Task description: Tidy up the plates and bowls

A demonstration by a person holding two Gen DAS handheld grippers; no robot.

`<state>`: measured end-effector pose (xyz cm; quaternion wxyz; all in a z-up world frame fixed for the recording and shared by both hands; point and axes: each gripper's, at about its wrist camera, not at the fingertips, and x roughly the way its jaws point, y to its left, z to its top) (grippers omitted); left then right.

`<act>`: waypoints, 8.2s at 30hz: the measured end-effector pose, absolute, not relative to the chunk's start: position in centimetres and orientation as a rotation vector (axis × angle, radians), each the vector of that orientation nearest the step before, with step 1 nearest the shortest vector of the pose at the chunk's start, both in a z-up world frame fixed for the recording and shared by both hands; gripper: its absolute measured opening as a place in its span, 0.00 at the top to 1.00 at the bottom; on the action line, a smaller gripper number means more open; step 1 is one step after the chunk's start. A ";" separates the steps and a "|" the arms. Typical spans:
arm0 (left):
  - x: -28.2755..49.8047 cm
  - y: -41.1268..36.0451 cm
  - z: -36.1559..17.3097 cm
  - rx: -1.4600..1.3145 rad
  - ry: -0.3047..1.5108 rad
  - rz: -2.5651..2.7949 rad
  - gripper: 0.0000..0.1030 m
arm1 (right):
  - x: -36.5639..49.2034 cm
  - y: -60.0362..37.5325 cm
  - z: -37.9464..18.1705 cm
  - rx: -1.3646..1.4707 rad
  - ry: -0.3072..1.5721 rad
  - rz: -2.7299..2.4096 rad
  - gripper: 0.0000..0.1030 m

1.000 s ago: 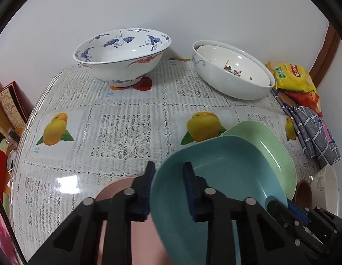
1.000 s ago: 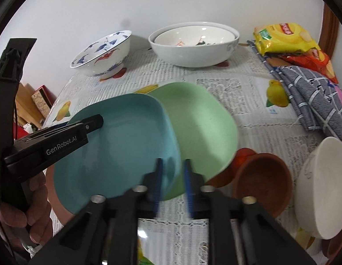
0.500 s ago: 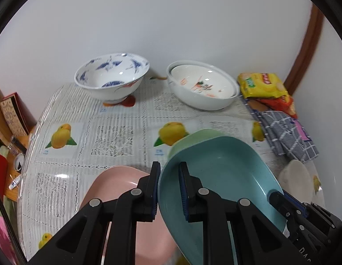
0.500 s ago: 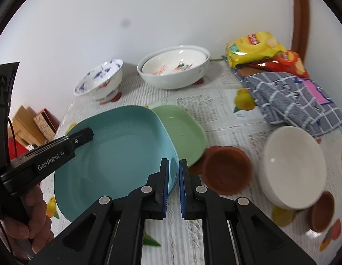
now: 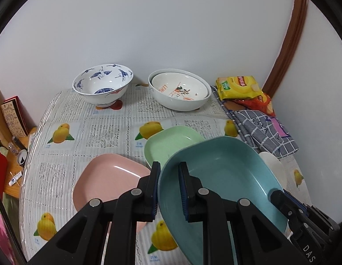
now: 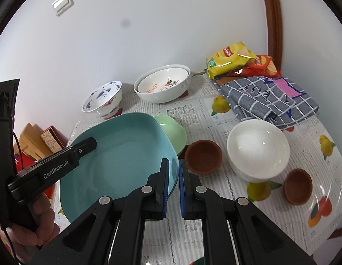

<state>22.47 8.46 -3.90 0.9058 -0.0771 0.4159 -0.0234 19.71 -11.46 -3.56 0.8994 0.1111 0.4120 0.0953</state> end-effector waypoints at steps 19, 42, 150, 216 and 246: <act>19.5 8.7 -2.5 -0.143 0.842 -0.023 0.84 | 16.5 -11.4 -2.5 0.240 0.823 0.203 0.92; 18.9 12.7 -2.4 -0.195 0.833 0.054 0.84 | 17.2 -7.5 -2.3 0.193 0.832 0.268 0.92; 26.0 11.6 -4.6 -0.045 0.864 0.147 0.73 | 26.4 -10.7 -1.7 0.037 0.717 0.243 0.38; 37.3 9.4 -14.6 -0.052 1.044 0.021 0.84 | 35.5 -7.2 -14.8 -0.003 0.923 0.270 0.92; 36.4 10.1 -12.0 -0.095 0.977 0.019 0.84 | 34.5 -7.9 -13.1 0.073 0.832 0.284 0.92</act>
